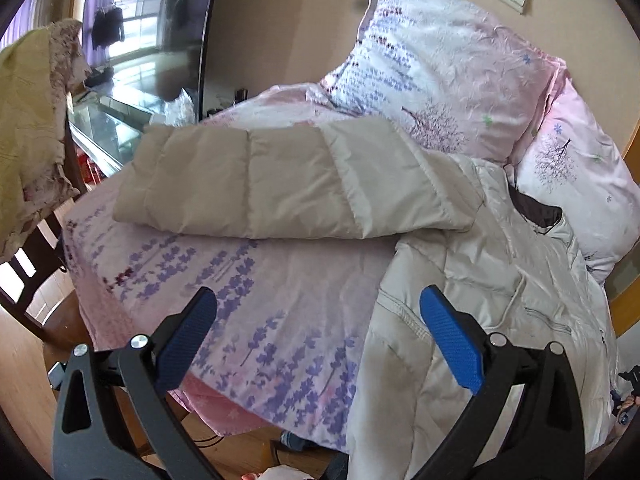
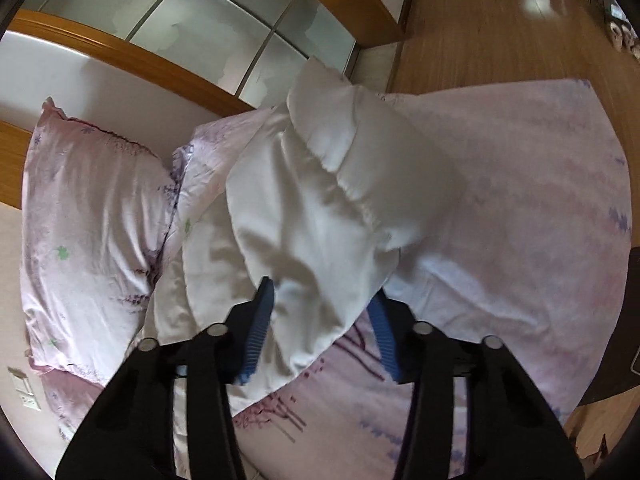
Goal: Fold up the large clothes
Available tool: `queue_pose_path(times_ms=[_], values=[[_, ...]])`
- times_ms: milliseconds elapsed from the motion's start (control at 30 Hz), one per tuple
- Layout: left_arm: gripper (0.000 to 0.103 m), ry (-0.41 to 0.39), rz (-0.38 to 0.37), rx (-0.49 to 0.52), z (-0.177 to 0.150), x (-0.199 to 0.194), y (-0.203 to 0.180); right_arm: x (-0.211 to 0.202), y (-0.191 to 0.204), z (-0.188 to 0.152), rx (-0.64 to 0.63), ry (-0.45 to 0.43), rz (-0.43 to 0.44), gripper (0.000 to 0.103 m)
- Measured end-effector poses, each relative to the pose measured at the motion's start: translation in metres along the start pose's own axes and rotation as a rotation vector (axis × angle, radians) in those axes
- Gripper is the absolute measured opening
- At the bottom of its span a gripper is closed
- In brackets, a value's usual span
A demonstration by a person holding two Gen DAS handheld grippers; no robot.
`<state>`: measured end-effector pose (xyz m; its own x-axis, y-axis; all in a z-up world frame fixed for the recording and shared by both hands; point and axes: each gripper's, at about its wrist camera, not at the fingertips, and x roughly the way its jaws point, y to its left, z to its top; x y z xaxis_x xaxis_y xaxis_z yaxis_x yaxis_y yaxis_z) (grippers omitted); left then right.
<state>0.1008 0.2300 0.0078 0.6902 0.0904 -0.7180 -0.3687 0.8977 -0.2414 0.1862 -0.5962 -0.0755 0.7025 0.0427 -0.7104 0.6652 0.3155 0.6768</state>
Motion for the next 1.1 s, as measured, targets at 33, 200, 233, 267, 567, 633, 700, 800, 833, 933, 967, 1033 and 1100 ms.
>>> queue_pose_path(times_ms=[33,200,233,267,567,633,700,800,833,933,967,1033,1100], values=[[0.101,0.007,-0.008,-0.006,0.0,0.004,0.001,0.0,-0.001,0.001,-0.005,-0.006,-0.006,0.038],[0.101,-0.104,-0.019,-0.008,-0.001,0.006,0.004,-0.003,0.02,-0.002,-0.102,-0.07,-0.069,0.013],[0.101,-0.135,-0.024,-0.004,-0.001,0.004,0.005,-0.005,0.027,-0.002,-0.125,-0.086,-0.083,0.01],[0.101,-0.151,-0.025,-0.005,0.0,0.003,0.005,-0.008,0.034,-0.003,-0.151,-0.106,-0.09,0.008],[0.101,-0.089,-0.08,-0.063,0.007,0.02,0.023,-0.05,0.14,-0.032,-0.469,-0.301,-0.063,0.006],[0.101,-0.145,-0.046,-0.013,0.005,0.015,0.018,-0.06,0.171,-0.049,-0.557,-0.338,-0.033,0.006],[0.101,-0.215,-0.03,0.031,0.004,0.007,0.013,-0.067,0.198,-0.068,-0.635,-0.358,0.007,0.006],[0.101,-0.251,-0.037,0.063,0.006,0.001,0.008,-0.074,0.23,-0.095,-0.725,-0.354,0.071,0.006],[0.101,-0.249,-0.039,0.054,0.007,0.001,0.008,-0.076,0.244,-0.109,-0.769,-0.347,0.106,0.006],[0.101,-0.156,-0.046,0.005,0.013,0.012,0.014,-0.079,0.277,-0.146,-0.874,-0.321,0.19,0.006],[0.101,-0.12,-0.05,-0.013,0.014,0.017,0.017,-0.081,0.284,-0.157,-0.9,-0.31,0.214,0.006],[0.101,-0.075,-0.06,-0.05,0.012,0.025,0.024,-0.077,0.307,-0.183,-0.965,-0.268,0.276,0.006],[0.101,-0.076,-0.072,-0.083,0.01,0.027,0.03,-0.073,0.321,-0.21,-1.024,-0.218,0.325,0.006]])
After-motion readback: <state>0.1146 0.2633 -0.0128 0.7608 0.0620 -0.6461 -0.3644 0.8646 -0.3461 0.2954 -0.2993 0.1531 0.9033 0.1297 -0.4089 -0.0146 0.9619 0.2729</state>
